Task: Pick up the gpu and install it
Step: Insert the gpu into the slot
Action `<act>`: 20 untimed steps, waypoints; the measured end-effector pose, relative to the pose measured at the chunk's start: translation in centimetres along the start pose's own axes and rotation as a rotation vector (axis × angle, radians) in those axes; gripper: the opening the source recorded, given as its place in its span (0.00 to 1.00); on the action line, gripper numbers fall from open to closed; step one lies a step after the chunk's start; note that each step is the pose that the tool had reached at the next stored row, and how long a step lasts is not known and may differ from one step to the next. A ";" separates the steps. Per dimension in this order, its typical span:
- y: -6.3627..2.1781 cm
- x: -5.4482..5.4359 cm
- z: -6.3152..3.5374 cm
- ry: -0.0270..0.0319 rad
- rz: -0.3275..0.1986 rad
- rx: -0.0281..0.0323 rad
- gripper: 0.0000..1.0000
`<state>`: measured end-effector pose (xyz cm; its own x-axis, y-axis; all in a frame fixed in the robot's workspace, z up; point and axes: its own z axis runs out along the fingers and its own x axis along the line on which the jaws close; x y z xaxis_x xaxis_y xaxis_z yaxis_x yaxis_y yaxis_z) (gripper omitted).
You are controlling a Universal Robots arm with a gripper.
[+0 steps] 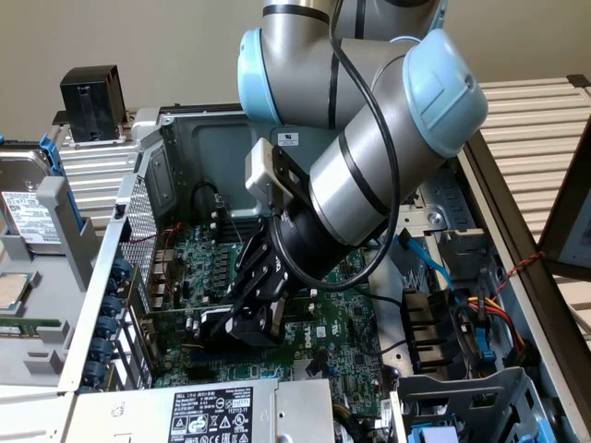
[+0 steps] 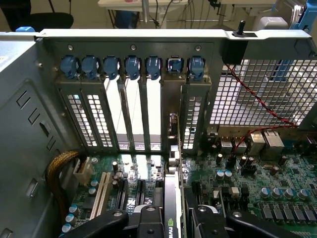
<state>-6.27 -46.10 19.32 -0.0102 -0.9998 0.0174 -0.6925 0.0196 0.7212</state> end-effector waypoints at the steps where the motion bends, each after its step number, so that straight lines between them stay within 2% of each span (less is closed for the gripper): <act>1: 0.00 0.0 0.00 -0.0002 0.000 0.0001 0.27; 20: 0.07 0.0 0.09 -0.0028 0.001 0.0008 0.27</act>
<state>-6.38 -46.11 19.31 -0.0130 -0.9998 0.0163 -0.6930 0.0207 0.7206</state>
